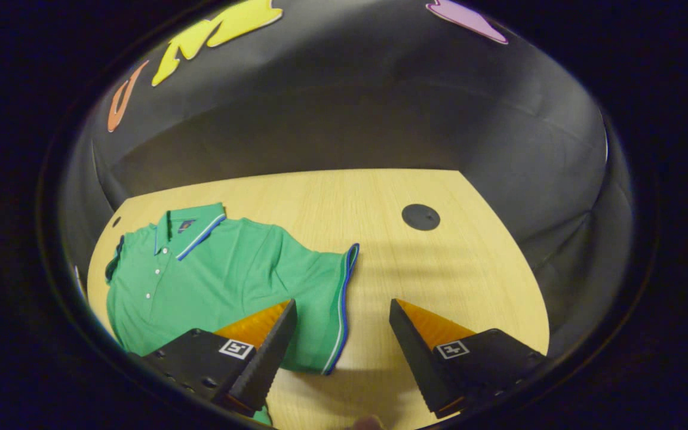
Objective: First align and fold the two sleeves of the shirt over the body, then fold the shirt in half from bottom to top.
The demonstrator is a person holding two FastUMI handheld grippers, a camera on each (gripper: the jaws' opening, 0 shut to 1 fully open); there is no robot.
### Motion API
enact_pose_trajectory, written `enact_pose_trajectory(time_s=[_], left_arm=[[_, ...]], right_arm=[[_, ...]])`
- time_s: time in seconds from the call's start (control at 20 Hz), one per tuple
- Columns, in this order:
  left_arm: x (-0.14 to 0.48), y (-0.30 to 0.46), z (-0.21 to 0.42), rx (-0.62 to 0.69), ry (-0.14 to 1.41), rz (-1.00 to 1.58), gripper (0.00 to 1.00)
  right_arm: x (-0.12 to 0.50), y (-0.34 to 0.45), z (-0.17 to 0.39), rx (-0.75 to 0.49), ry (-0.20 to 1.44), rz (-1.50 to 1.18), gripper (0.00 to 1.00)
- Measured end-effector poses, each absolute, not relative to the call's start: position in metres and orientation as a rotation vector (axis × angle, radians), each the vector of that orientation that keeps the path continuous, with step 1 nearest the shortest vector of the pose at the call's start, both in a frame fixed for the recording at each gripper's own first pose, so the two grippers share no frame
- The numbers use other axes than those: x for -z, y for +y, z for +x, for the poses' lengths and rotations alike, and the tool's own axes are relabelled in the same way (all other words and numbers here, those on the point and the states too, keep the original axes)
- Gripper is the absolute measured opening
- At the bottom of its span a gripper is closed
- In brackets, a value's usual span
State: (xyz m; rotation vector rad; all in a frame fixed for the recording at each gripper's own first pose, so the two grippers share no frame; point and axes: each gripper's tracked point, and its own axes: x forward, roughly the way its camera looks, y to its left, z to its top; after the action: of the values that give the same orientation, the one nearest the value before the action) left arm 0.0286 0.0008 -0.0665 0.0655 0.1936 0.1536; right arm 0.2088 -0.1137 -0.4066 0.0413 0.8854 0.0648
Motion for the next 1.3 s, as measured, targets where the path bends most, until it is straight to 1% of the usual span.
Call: enact_pose_trajectory(time_s=[0.1, 0.15, 0.25, 0.3, 0.35, 0.4, 0.45, 0.5, 0.6, 0.65, 0.7, 0.9, 1.15, 1.25, 1.3], left_arm=[[0.073, 0.003, 0.031, -0.155, 0.212, 0.077, 1.0], [0.075, 0.003, 0.031, -0.156, 0.217, 0.079, 1.0], [0.077, 0.003, 0.034, -0.159, 0.22, 0.081, 1.0], [0.078, 0.003, 0.036, -0.157, 0.222, 0.082, 1.0], [0.08, 0.0, 0.038, -0.154, 0.224, 0.082, 1.0], [0.081, -0.001, 0.04, -0.151, 0.226, 0.082, 1.0], [0.081, -0.003, 0.041, -0.148, 0.23, 0.082, 1.0], [0.084, -0.005, 0.041, -0.146, 0.234, 0.081, 1.0], [0.085, -0.006, 0.042, -0.147, 0.241, 0.078, 1.0], [0.086, -0.006, 0.042, -0.151, 0.245, 0.078, 1.0], [0.087, -0.006, 0.042, -0.156, 0.25, 0.08, 1.0], [0.084, -0.004, 0.035, -0.179, 0.247, 0.081, 1.0], [0.093, 0.007, 0.025, -0.204, 0.253, 0.034, 1.0], [0.1, 0.015, 0.022, -0.212, 0.269, 0.017, 1.0], [0.102, 0.02, 0.021, -0.216, 0.275, 0.008, 1.0]], right_arm=[[0.413, -0.114, 0.21, -0.065, 0.91, 0.047, 0.95], [0.409, -0.114, 0.216, -0.067, 0.891, 0.046, 0.95], [0.413, -0.111, 0.213, -0.078, 0.911, 0.038, 0.85], [0.414, -0.107, 0.217, -0.097, 0.906, 0.039, 0.73], [0.41, -0.102, 0.214, -0.109, 0.923, 0.04, 0.7], [0.417, -0.097, 0.217, -0.115, 0.917, 0.042, 0.46], [0.417, -0.097, 0.218, -0.117, 0.919, 0.045, 0.39], [0.418, -0.093, 0.217, -0.127, 0.922, 0.069, 0.37], [0.414, -0.096, 0.216, -0.122, 0.929, 0.092, 0.11], [0.41, -0.097, 0.216, -0.129, 0.925, 0.107, 0.1], [0.414, -0.095, 0.217, -0.127, 0.93, 0.112, 0.0], [0.402, -0.094, 0.218, -0.119, 0.918, 0.128, 0.0], [0.353, -0.069, 0.216, -0.15, 0.852, 0.154, 0.0], [0.339, -0.053, 0.216, -0.164, 0.835, 0.156, 0.0], [0.339, -0.055, 0.217, -0.151, 0.833, 0.125, 0.0]])
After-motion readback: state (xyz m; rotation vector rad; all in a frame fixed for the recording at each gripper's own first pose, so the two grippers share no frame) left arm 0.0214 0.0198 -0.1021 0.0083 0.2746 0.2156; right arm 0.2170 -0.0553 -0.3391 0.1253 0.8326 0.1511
